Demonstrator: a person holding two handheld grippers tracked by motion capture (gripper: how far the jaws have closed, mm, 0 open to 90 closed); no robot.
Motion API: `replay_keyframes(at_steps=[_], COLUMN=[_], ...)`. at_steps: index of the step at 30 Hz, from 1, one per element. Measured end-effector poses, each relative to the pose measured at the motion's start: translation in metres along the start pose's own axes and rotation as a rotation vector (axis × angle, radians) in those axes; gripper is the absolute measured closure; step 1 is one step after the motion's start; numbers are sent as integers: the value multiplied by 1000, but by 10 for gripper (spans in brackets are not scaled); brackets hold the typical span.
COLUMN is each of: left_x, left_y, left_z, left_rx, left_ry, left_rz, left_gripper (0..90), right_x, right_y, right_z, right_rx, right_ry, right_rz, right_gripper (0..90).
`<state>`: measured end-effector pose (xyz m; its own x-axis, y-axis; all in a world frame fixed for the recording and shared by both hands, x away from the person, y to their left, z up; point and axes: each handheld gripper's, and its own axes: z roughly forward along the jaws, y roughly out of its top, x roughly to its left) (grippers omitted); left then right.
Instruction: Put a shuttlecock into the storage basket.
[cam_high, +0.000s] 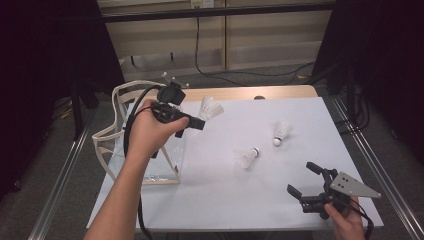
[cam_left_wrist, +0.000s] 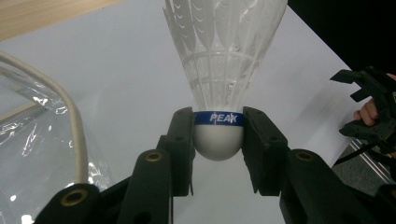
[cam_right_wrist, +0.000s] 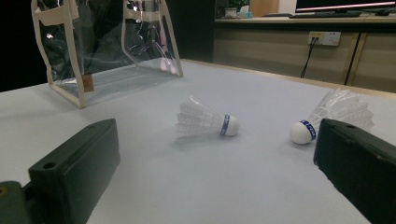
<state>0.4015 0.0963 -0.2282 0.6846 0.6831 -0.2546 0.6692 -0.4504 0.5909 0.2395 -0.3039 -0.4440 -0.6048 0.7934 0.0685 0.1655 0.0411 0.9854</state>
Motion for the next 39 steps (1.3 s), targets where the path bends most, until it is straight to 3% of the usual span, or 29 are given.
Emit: replay_keyframes(at_steps=[39], left_x=[8], left_y=[12], left_z=[-16], left_rx=[-21], left_ry=[42], left_rz=[-15], left_gripper=[656], right_x=[0], right_y=[0], right_z=[0], right_rx=[1], right_ry=[2], right_rz=[-1], right_gripper=[1])
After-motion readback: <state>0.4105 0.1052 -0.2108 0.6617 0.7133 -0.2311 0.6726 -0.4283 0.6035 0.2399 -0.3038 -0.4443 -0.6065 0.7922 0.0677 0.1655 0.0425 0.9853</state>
